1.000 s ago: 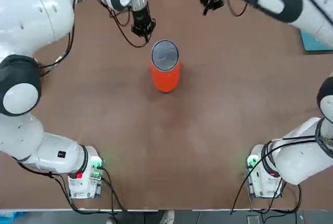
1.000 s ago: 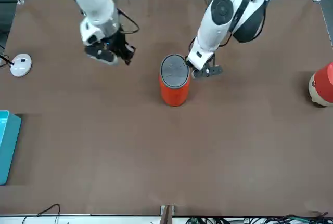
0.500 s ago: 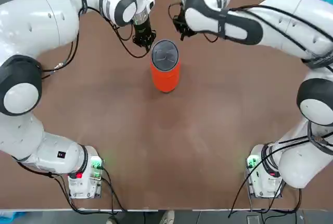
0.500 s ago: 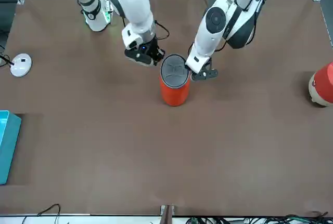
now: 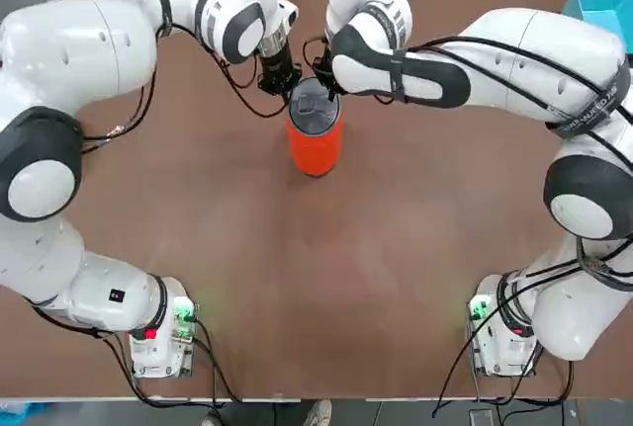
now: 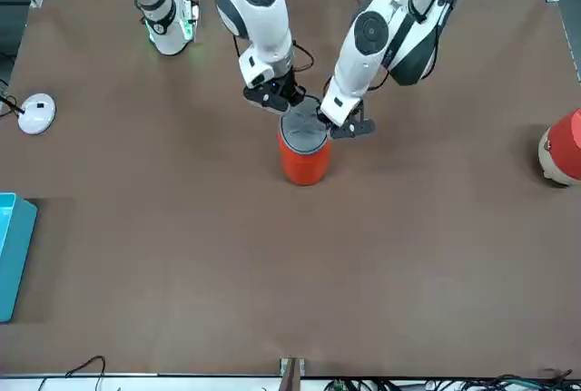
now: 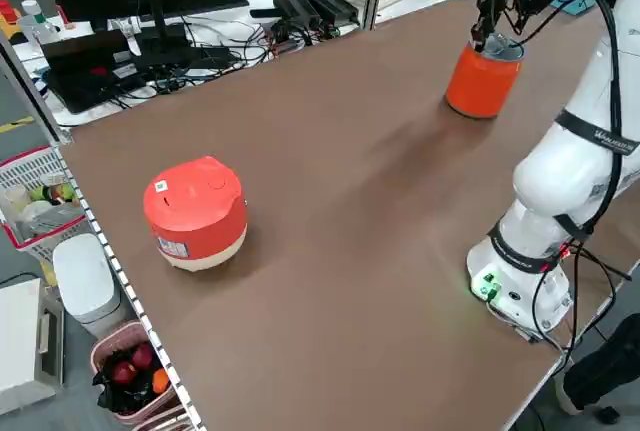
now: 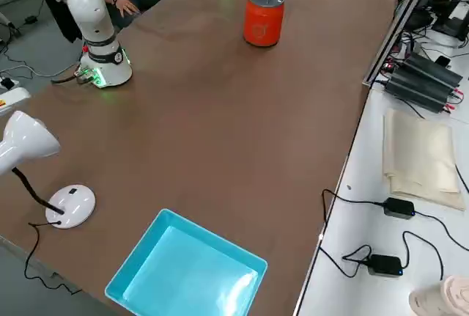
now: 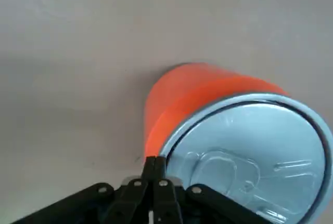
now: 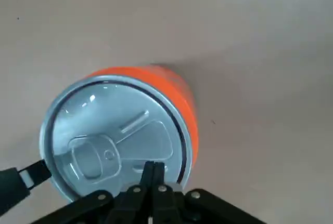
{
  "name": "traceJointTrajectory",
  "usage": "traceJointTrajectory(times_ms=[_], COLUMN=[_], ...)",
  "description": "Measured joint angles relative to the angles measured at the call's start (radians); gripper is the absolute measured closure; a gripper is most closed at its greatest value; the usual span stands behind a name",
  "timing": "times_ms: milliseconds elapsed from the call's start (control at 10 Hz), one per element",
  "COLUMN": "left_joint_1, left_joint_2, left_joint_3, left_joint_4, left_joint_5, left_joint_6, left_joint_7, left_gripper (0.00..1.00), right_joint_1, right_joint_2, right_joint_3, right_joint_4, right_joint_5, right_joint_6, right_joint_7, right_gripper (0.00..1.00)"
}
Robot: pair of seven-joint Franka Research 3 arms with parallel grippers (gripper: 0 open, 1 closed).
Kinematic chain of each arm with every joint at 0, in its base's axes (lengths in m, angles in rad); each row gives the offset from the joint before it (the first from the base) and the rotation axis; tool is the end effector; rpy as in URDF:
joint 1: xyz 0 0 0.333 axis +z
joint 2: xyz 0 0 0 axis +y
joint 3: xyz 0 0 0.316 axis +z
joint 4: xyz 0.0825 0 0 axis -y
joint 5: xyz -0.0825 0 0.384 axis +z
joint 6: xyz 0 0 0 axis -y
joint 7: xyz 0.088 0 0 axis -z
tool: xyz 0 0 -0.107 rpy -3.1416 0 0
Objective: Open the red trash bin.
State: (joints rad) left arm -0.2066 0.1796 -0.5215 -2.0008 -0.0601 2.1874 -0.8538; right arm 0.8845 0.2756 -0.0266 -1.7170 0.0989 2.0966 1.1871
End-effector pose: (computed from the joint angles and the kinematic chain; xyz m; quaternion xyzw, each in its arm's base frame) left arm 0.4428 -0.3860 0.3844 0.9940 0.0837 -0.0389 0.0591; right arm 0.4193 0.4944 0.4356 -0.9805 0.1850 0.0074 0.0655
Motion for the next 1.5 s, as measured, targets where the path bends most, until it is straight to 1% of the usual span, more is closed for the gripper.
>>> traceJointTrajectory(times_ms=[300, 1000, 1300, 1500], left_joint_1=[0.0, 0.0, 0.0, -0.002], left_joint_2=[0.0, 0.0, 0.0, 0.0], left_joint_3=[0.0, 0.001, 0.001, 0.0], left_joint_4=[-0.001, -0.001, -0.001, 0.0], left_joint_5=[0.0, 0.0, 0.0, 0.0], left_joint_6=[0.0, 0.001, 0.001, 0.005], left_joint_7=[0.0, 0.0, 0.0, 0.0], left_gripper=[0.99, 0.99, 0.99, 0.99], right_joint_1=[0.004, 0.005, 0.005, 0.005], right_joint_2=[0.016, 0.092, 0.093, 0.093], right_joint_3=[0.0, -0.007, -0.008, -0.011], right_joint_4=[0.0, 0.001, 0.002, 0.018], right_joint_5=[0.0, -0.001, -0.001, -0.001], right_joint_6=[0.03, 0.116, 0.118, 0.081], right_joint_7=[0.0, 0.001, 0.001, 0.001], right_gripper=[0.99, 0.99, 0.99, 0.99])
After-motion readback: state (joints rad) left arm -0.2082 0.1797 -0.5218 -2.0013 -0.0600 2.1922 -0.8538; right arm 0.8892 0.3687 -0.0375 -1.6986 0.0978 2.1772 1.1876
